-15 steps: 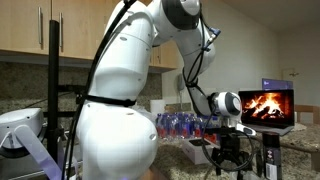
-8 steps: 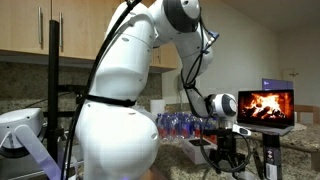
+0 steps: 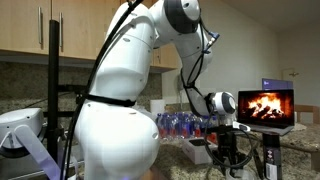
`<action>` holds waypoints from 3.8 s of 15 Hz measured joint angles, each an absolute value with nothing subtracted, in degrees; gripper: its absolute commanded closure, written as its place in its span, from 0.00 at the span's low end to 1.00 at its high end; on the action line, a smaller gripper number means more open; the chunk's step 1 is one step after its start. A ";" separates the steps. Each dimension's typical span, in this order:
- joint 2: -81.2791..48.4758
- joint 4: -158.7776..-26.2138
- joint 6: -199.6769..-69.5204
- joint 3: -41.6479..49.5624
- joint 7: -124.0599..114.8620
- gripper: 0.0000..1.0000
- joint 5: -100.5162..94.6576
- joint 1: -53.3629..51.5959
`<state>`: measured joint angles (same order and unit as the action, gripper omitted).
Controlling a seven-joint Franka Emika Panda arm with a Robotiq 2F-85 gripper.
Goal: Pick up the marker, seal tape and remote and put them on the box
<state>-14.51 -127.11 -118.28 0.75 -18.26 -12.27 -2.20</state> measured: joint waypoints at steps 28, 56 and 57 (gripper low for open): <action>-11.71 -104.30 -109.80 -3.24 8.13 0.89 -22.15 -6.17; -20.96 -107.26 -105.02 -13.12 17.89 0.82 -39.20 -20.12; -20.85 -106.86 -105.02 -13.06 17.89 0.82 -39.19 -19.88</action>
